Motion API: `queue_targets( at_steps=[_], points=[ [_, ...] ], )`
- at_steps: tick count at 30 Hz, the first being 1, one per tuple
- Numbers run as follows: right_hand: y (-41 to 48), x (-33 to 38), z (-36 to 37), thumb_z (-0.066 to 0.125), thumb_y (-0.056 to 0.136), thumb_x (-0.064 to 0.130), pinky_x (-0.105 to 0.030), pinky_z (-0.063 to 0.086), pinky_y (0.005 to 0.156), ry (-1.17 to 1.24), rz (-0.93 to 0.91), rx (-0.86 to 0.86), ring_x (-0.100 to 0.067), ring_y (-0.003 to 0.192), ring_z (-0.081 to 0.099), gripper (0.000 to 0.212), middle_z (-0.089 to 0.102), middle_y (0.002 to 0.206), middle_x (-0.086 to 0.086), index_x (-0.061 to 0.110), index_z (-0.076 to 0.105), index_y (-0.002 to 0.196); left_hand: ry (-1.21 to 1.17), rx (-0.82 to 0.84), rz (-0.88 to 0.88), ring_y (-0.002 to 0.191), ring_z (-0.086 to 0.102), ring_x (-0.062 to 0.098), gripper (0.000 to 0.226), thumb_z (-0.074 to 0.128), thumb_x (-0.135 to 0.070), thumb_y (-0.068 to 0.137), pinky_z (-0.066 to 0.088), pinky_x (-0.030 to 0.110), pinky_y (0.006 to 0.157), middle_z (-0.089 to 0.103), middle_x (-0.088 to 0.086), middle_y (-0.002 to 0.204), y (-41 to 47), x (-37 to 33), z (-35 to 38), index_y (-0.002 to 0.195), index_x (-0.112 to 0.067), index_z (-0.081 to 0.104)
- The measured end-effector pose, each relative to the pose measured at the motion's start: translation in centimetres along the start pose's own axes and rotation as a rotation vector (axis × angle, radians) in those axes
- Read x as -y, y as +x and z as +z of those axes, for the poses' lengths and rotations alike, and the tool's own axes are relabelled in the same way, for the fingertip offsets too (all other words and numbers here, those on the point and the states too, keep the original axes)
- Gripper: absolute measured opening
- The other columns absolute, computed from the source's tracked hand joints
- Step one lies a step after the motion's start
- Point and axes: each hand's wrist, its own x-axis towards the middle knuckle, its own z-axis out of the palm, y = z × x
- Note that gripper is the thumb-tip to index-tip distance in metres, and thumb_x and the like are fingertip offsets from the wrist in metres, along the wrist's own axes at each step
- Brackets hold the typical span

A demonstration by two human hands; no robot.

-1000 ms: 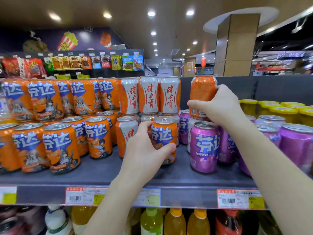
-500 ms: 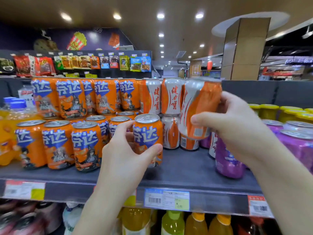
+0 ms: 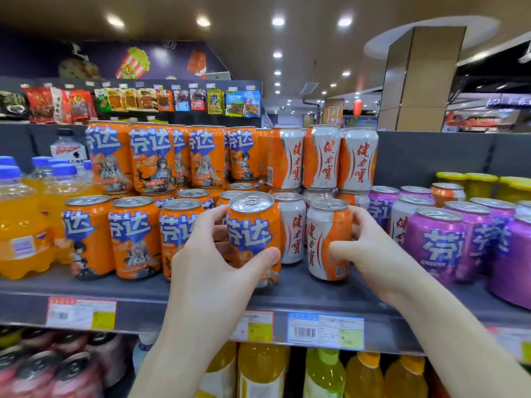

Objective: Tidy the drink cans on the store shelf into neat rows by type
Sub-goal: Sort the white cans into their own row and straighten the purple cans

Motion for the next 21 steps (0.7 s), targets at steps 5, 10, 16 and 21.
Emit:
queue_targets(
  at_steps=[5, 10, 16, 21],
  points=[
    [0.5, 0.0, -0.6, 0.066, 0.077, -0.006, -0.048, 0.049, 0.105, -0.064, 0.067, 0.001, -0.021, 0.115, 0.062, 0.073, 0.066, 0.120, 0.001, 0.032, 0.044, 0.135, -0.036, 0.010, 0.013, 0.093, 0.061, -0.013, 0.084, 0.093, -0.043, 0.061, 0.049, 0.013, 0.076, 0.067, -0.023, 0.106, 0.2, 0.4, 0.0, 0.135, -0.041, 0.052],
    [-0.7, 0.7, 0.3, 0.089, 0.071, 0.025, -0.039, 0.051, 0.098, -0.223, 0.095, -0.104, -0.017, 0.115, 0.056, 0.089, 0.055, 0.123, 0.006, 0.037, 0.031, 0.139, -0.064, 0.015, 0.020, 0.093, 0.062, -0.013, 0.084, 0.093, -0.042, 0.061, 0.055, 0.022, 0.082, 0.065, -0.026, 0.104, 0.3, 0.7, 0.0, 0.135, -0.041, 0.052],
    [0.0, 0.5, 0.6, 0.090, 0.071, 0.023, -0.030, 0.058, 0.078, -0.240, 0.029, -0.258, -0.007, 0.094, 0.063, 0.069, 0.063, 0.106, 0.010, 0.024, 0.048, 0.126, -0.081, 0.050, 0.022, 0.091, 0.058, -0.020, 0.079, 0.093, -0.040, 0.061, 0.051, 0.017, 0.079, 0.063, -0.028, 0.101, 0.3, 0.8, 0.1, 0.127, -0.047, 0.050],
    [0.6, 0.5, 0.0, 0.079, 0.082, 0.007, -0.019, 0.052, 0.067, -0.152, 0.017, -0.165, -0.001, 0.090, 0.064, 0.055, 0.068, 0.104, 0.011, 0.022, 0.057, 0.130, -0.104, 0.072, 0.037, 0.091, 0.054, -0.026, 0.079, 0.093, -0.039, 0.063, 0.046, 0.012, 0.074, 0.061, -0.029, 0.100, 0.2, 0.6, 0.3, 0.129, -0.044, 0.051]
  ],
)
